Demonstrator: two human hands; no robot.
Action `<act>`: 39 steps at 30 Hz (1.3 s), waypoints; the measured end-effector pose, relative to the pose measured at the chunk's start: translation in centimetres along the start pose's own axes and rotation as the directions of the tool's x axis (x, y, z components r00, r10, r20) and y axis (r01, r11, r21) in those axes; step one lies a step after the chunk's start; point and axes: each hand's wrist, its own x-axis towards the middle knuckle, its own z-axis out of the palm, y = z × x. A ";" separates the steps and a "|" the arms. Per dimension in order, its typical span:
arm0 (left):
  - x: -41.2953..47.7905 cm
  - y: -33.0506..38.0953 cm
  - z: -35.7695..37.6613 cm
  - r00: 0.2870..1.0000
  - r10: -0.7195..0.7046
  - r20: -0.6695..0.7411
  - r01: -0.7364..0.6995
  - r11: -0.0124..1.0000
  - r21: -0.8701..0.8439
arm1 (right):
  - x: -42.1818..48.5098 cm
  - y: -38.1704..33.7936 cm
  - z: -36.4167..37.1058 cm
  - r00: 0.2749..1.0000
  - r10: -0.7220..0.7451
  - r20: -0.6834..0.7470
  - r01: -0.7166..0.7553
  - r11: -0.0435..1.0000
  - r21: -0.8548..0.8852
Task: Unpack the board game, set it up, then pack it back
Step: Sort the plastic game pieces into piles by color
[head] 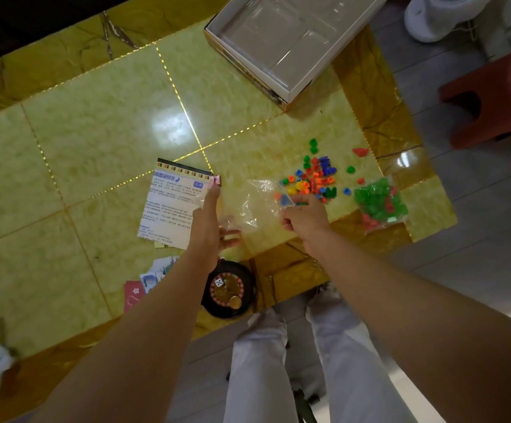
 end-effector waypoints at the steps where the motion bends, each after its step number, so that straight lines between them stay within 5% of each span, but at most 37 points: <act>1: 0.2 0.0 -0.3 0.999 -0.031 0.039 0.029 0.998 0.054 | 0.1 0.0 0.2 1.000 -0.030 -0.004 0.030 1.000 -0.003; 4: 1.2 -0.3 -1.1 0.991 -0.057 0.117 0.031 0.977 0.213 | 0.0 0.0 1.1 0.992 -0.101 0.070 0.101 0.995 -0.001; 8: 2.4 -0.1 -2.1 1.000 0.005 -0.012 -0.002 0.967 0.256 | 0.3 -0.1 2.3 0.975 -0.122 0.184 0.125 0.992 -0.003; 17: 5.4 0.9 -0.8 0.994 0.108 0.015 -0.107 0.992 -0.071 | 2.3 0.7 1.7 0.972 0.023 0.233 0.020 0.984 -0.179; 20: 5.8 0.9 -0.1 0.989 -0.075 -0.124 0.089 0.990 0.112 | 3.7 0.2 0.2 0.977 0.038 0.211 0.014 0.971 -0.237; 23: 4.6 0.9 0.8 0.905 -0.386 -0.179 0.425 0.849 0.315 | 5.0 -0.9 -1.8 0.983 0.015 0.185 0.045 0.948 -0.314; 26: 3.5 0.4 3.1 0.884 -0.451 -0.120 0.461 0.803 0.378 | 6.9 -2.2 -4.1 0.987 -0.036 0.155 0.094 0.919 -0.382; 31: 4.9 -1.2 9.0 0.986 -0.165 -0.023 0.155 0.859 0.488 | 9.7 -4.7 -8.8 0.970 -0.235 0.058 0.223 0.772 -0.595; 34: 5.4 -1.6 12.8 0.992 0.127 0.003 -0.089 0.679 0.728 | 12.2 -6.2 -12.3 0.936 -0.351 0.008 0.264 0.688 -0.676; 39: 5.9 -1.7 16.4 0.911 0.393 0.127 -0.317 0.468 0.825 | 16.3 -6.7 -15.0 0.903 -0.428 0.024 0.273 0.531 -0.802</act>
